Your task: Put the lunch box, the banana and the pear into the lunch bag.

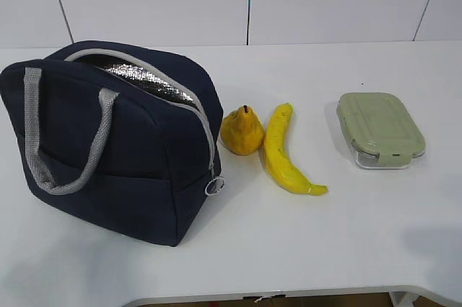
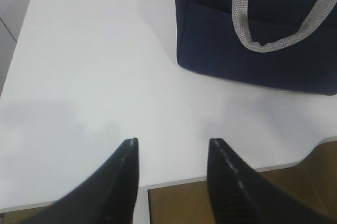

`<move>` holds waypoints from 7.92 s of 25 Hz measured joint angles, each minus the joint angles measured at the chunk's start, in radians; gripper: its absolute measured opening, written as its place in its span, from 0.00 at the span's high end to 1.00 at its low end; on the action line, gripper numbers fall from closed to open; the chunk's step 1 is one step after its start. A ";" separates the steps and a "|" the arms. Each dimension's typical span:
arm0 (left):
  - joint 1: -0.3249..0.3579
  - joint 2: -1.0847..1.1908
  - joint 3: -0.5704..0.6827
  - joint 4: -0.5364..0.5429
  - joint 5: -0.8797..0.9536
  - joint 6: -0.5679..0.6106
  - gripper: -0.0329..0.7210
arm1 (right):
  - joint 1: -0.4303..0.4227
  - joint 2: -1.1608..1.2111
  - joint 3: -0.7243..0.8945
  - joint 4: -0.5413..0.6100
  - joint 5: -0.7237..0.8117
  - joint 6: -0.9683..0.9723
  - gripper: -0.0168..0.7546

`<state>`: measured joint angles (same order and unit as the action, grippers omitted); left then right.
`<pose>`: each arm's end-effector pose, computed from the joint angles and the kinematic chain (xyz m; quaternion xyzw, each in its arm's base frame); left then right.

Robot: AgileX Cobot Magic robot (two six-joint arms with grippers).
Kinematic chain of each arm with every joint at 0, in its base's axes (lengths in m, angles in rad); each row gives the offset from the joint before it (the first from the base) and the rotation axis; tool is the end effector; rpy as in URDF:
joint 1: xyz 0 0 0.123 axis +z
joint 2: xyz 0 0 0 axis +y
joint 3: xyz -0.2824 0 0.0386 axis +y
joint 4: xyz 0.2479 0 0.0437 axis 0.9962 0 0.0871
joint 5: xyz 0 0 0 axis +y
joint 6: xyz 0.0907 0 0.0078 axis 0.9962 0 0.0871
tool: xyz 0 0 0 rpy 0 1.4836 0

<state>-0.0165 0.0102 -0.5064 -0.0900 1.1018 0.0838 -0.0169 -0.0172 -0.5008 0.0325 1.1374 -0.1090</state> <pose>-0.0061 -0.0072 0.2760 0.0459 0.8626 -0.0280 0.5030 -0.0109 0.0029 0.2712 -0.0414 0.8671 -0.0151 0.4962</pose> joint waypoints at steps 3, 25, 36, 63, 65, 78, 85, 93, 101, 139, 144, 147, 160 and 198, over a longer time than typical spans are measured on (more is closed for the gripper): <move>0.000 0.000 0.000 0.000 0.000 0.000 0.55 | 0.000 0.000 0.000 0.000 0.000 0.000 0.36; 0.000 0.000 0.000 0.000 0.000 0.000 0.55 | 0.000 0.000 0.000 0.000 0.000 0.000 0.36; 0.000 0.000 0.000 0.000 0.000 0.000 0.55 | 0.000 0.000 0.000 0.000 0.000 0.000 0.36; 0.000 0.000 0.000 0.000 0.000 0.000 0.55 | 0.000 0.467 -0.287 0.059 -0.023 -0.006 0.23; 0.000 0.000 0.000 0.000 0.000 0.000 0.55 | 0.000 0.539 -0.333 0.072 -0.024 -0.006 0.23; 0.000 0.000 0.000 0.000 0.000 0.000 0.55 | 0.000 0.994 -0.623 0.307 -0.040 -0.173 0.23; 0.000 0.000 0.000 0.000 0.000 0.000 0.55 | -0.002 1.168 -0.719 0.431 -0.053 -0.271 0.23; 0.000 0.000 0.000 0.000 0.000 0.000 0.55 | -0.055 1.310 -0.719 0.669 -0.060 -0.423 0.23; 0.000 0.000 0.000 0.000 0.000 0.000 0.55 | -0.301 1.427 -0.719 0.940 0.031 -0.664 0.23; 0.000 0.000 0.000 0.000 0.000 0.000 0.55 | -0.524 1.987 -0.677 1.377 0.041 -1.096 0.23; 0.000 0.000 0.000 0.000 0.000 0.000 0.55 | -0.524 2.068 -0.677 1.381 0.035 -1.107 0.23; 0.000 0.000 0.000 0.000 0.000 0.000 0.55 | -0.524 2.093 -0.677 1.384 0.032 -1.117 0.23; 0.000 0.000 0.000 0.000 0.000 0.000 0.55 | -0.493 2.141 -0.677 1.429 0.028 -1.178 0.21; 0.000 0.000 0.000 0.000 0.000 0.000 0.55 | -0.429 2.197 -0.677 1.472 0.024 -1.216 0.34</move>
<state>-0.0165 0.0102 -0.5064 -0.0900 1.1018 0.0838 -0.4463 2.1793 -1.1776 1.5042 1.1614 -1.3253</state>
